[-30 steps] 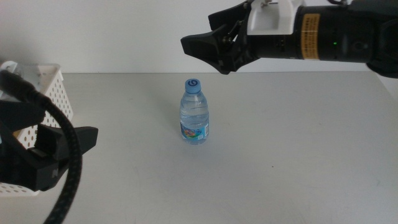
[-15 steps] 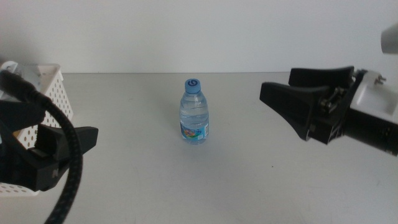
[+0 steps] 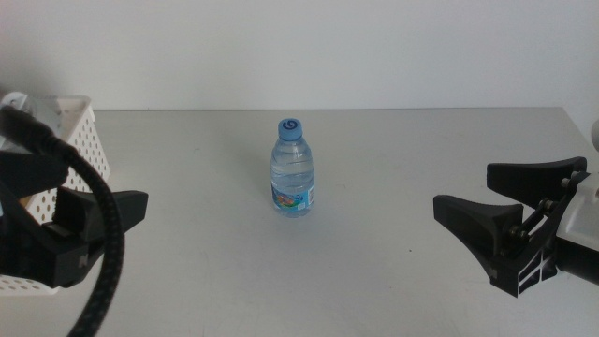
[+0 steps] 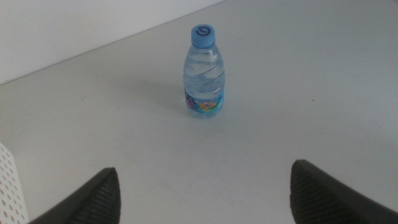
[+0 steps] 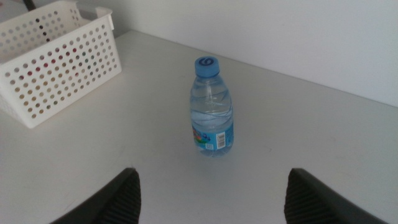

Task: Use arms to grab the bottles and put them into the dustbin to the left of the table.

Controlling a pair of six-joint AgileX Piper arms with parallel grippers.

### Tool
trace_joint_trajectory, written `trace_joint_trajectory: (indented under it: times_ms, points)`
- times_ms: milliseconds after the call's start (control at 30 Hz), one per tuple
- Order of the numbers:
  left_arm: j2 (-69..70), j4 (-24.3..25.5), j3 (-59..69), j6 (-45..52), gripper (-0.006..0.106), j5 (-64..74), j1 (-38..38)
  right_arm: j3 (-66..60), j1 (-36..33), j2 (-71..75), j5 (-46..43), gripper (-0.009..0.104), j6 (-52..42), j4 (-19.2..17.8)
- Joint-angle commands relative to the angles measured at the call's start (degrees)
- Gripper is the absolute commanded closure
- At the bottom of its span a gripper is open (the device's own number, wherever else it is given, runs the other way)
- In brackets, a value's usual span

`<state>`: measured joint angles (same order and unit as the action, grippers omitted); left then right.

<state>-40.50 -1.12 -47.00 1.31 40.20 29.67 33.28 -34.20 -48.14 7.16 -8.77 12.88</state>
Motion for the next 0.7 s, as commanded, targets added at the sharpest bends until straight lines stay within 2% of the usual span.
trace_joint_trajectory:
  times_ms: [0, 267, 400, 667]
  points:
    - [0.1, -0.1, -1.6, -0.6, 0.007, -4.3, 0.3, 2.3, -0.3, 0.9, -1.9, 0.037, -8.7, 6.4]
    - [0.1, -0.1, -1.6, -0.6, 0.007, -4.3, 0.3, 2.3, -0.3, 1.1, -1.0, 0.037, -9.4, 4.7]
    - [0.1, -0.1, -1.6, -0.6, 0.007, -4.3, 0.3, 2.3, -0.3, 1.6, -1.0, 0.037, -8.1, 2.4]
    - [0.1, -0.1, -1.6, -0.6, 0.007, -4.3, 0.3, 2.3, -0.3, 2.4, -2.2, 0.037, -7.7, 2.4]
